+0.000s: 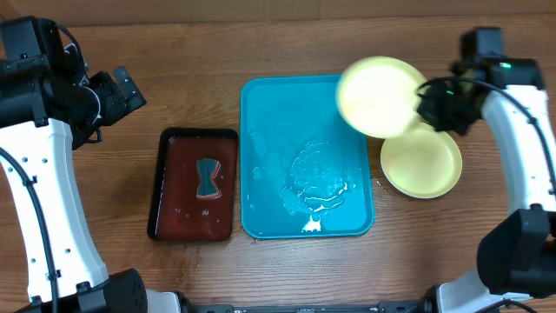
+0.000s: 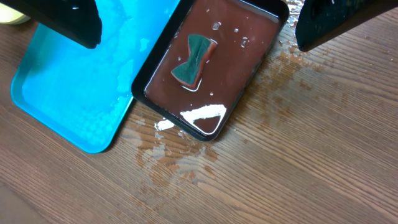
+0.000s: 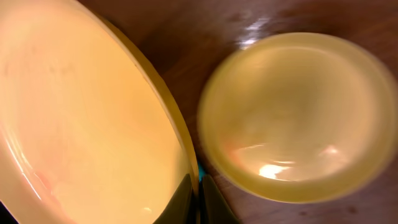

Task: Clean dirty plates on tray and stack at the side
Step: 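Carry the yellow plate right and set it on the plate stack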

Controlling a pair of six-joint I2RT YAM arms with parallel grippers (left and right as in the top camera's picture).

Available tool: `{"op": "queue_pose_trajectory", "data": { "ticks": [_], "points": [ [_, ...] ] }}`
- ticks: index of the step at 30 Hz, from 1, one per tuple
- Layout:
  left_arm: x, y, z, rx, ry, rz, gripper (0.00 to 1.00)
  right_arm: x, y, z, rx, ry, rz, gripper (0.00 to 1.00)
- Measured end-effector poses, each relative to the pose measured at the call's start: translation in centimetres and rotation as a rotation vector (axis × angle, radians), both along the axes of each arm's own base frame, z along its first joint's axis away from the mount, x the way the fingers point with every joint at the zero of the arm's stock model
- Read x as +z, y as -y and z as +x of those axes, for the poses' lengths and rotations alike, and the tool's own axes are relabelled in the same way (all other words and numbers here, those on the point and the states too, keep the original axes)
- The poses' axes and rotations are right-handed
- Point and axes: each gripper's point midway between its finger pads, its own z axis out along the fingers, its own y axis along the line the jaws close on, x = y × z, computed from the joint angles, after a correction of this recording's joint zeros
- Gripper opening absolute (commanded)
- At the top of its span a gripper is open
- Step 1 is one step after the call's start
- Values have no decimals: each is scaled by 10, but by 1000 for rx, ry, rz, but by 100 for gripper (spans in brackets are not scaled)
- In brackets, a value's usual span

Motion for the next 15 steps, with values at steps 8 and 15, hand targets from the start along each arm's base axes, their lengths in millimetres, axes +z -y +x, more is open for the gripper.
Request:
{"op": "queue_pose_trajectory", "data": {
  "ticks": [8, 15],
  "points": [
    [0, 0, 0, 0, 0, 0, 100, -73, 84, -54, -249, -163, -10, 4],
    [0, 0, 0, 0, 0, 0, 100, -112, 72, -83, -246, -227, 77, 36]
  ]
}}
